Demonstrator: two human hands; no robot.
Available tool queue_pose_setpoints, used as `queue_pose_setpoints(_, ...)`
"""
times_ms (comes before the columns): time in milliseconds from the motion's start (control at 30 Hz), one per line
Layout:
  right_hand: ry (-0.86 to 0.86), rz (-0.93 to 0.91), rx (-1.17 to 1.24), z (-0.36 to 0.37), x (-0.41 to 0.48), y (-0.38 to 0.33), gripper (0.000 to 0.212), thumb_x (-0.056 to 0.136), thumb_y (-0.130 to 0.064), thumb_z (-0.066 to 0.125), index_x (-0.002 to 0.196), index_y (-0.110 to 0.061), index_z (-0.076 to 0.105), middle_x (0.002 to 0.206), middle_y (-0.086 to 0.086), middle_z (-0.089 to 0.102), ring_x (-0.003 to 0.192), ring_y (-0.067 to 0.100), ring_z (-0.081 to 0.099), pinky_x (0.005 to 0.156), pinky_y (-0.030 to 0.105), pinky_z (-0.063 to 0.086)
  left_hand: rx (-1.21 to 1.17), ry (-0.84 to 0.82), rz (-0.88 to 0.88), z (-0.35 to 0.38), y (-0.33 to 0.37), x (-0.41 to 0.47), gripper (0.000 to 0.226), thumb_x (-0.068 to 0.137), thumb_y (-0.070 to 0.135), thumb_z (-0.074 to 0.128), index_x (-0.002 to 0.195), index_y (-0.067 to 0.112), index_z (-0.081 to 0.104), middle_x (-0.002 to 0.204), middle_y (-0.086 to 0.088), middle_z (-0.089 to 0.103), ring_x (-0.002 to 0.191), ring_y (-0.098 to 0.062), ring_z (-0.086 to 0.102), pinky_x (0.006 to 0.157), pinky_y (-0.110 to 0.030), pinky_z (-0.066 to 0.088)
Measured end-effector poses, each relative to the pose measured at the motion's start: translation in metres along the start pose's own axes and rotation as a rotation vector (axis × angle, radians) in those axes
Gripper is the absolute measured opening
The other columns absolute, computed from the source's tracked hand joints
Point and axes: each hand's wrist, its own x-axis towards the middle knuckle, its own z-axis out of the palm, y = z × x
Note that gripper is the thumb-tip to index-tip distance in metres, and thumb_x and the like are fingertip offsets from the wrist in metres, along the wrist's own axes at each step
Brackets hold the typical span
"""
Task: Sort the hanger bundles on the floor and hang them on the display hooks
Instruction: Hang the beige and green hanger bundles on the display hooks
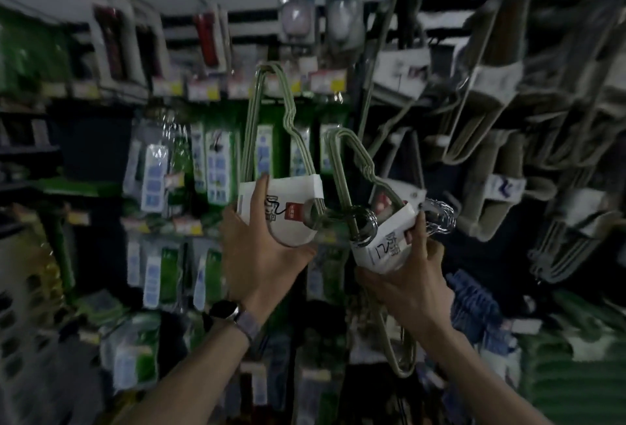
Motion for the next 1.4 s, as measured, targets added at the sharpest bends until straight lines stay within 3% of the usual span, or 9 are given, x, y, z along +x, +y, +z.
queue_pose_setpoints(200,0.145,0.005,-0.061,-0.058,0.046,-0.008,0.142,0.06,-0.085,0.075,0.161,-0.044,-0.017,0.155,0.003,0.028,0.112,0.035,0.063,0.07,0.039,0.048,-0.025,-0.041,0.151,0.008,0.055,0.052,0.121,0.061,0.057,0.089,0.155,0.057,0.012,0.143,-0.002,0.03,0.093,-0.017,0.055,0.062,-0.032,0.059)
queue_pose_setpoints(367,0.216,0.051,-0.118,-0.11,0.089,-0.01,0.144,0.055,-0.098,0.061,0.161,-0.037,-0.014,0.145,0.008,0.04,0.111,0.035,0.062,0.073,0.041,0.045,-0.012,-0.044,0.152,0.022,0.088,0.083,0.128,0.052,0.069,0.084,0.154,0.06,0.008,0.142,-0.003,0.033,0.118,-0.023,0.05,0.083,-0.037,0.057)
queue_pose_setpoints(467,0.227,0.056,-0.143,-0.14,0.123,-0.016,0.14,0.06,-0.086,0.071,0.162,-0.034,-0.009,0.14,0.012,0.042,0.103,0.036,0.057,0.073,0.039,0.04,0.004,-0.073,0.143,0.03,0.107,0.101,0.128,0.053,0.072,0.081,0.151,0.067,-0.002,0.137,-0.004,0.035,0.114,-0.027,0.054,0.084,-0.044,0.059)
queue_pose_setpoints(567,0.222,0.06,-0.14,-0.163,0.166,-0.024,0.144,0.05,-0.093,0.066,0.16,-0.037,-0.007,0.136,0.015,0.044,0.109,0.041,0.059,0.084,0.042,0.049,0.057,-0.116,0.131,0.037,0.128,0.122,0.123,0.051,0.085,0.067,0.152,0.065,0.0,0.131,-0.001,0.035,0.11,-0.024,0.053,0.08,-0.04,0.057)
queue_pose_setpoints(700,0.202,0.058,-0.179,-0.185,0.218,-0.037,0.15,0.046,-0.1,0.06,0.162,-0.031,-0.004,0.136,0.02,0.046,0.102,0.037,0.06,0.084,0.042,0.054,0.19,-0.142,0.161,0.045,0.146,0.151,0.126,0.047,0.088,0.064,0.156,0.057,0.008,0.145,-0.002,0.036,0.127,-0.025,0.048,0.087,-0.041,0.056)
queue_pose_setpoints(867,0.216,0.029,-0.189,-0.207,0.276,-0.063,0.162,0.034,-0.109,0.052,0.163,-0.023,0.005,0.144,0.023,0.05,0.126,0.044,0.055,0.1,0.051,0.052,0.25,-0.168,0.172,0.051,0.162,0.173,0.127,0.046,0.082,0.069,0.155,0.059,0.008,0.15,-0.002,0.035,0.131,-0.026,0.046,0.085,-0.039,0.056)
queue_pose_setpoints(967,0.198,0.009,-0.17,-0.216,0.298,-0.08,0.154,0.047,-0.101,0.062,0.164,-0.015,0.009,0.139,0.017,0.055,0.128,0.041,0.054,0.102,0.047,0.05,0.268,-0.171,0.157,0.052,0.167,0.18,0.127,0.045,0.079,0.071,0.155,0.059,0.01,0.146,-0.003,0.038,0.129,-0.027,0.048,0.085,-0.039,0.055)
queue_pose_setpoints(1100,0.213,0.007,-0.176,-0.225,0.315,-0.097,0.153,0.045,-0.097,0.063,0.163,-0.013,0.013,0.143,0.021,0.054,0.129,0.042,0.055,0.097,0.046,0.051,0.287,-0.174,0.128,0.05,0.172,0.188,0.127,0.046,0.075,0.075,0.155,0.058,0.012,0.147,-0.003,0.04,0.129,-0.027,0.05,0.094,-0.042,0.055)
queue_pose_setpoints(1400,0.22,-0.055,-0.168,-0.218,0.315,-0.108,0.144,0.058,-0.091,0.07,0.164,-0.012,0.012,0.149,0.021,0.049,0.138,0.04,0.047,0.105,0.048,0.049,0.348,-0.178,0.148,0.05,0.169,0.196,0.126,0.052,0.076,0.077,0.157,0.054,0.013,0.139,-0.003,0.044,0.124,-0.027,0.051,0.087,-0.037,0.055)
